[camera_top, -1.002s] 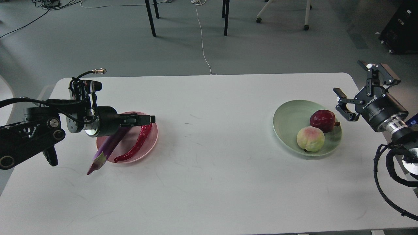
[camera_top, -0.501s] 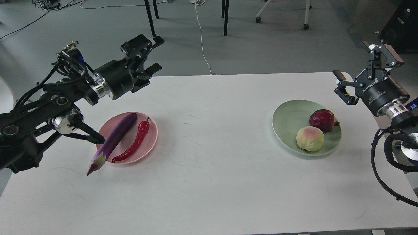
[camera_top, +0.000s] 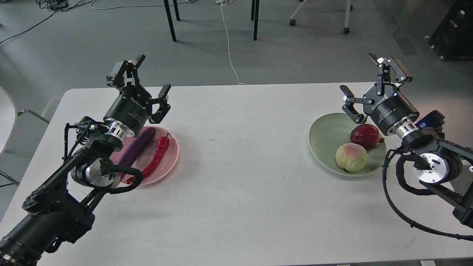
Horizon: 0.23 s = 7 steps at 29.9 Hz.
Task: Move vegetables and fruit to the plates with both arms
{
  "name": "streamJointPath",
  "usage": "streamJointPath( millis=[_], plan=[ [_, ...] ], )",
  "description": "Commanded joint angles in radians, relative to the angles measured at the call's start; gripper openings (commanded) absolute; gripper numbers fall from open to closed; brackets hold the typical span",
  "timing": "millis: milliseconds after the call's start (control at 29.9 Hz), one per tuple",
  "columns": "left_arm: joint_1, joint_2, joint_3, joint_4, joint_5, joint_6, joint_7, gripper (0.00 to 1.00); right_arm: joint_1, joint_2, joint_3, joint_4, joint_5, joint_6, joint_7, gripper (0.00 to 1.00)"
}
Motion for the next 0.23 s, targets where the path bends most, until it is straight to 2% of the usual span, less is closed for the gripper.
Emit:
streamJointPath(
  millis=[0, 200],
  plan=[
    [-0.001, -0.026, -0.01, 0.032, 0.004, 0.0, 0.002, 1.0, 0.003, 0.029, -0.03, -0.011, -0.008, -0.031, 0.0, 0.98],
    [-0.001, -0.037, -0.01, 0.033, 0.004, -0.002, 0.003, 1.0, 0.005, 0.035, -0.035, -0.003, -0.008, -0.023, 0.0, 0.98]
  ],
)
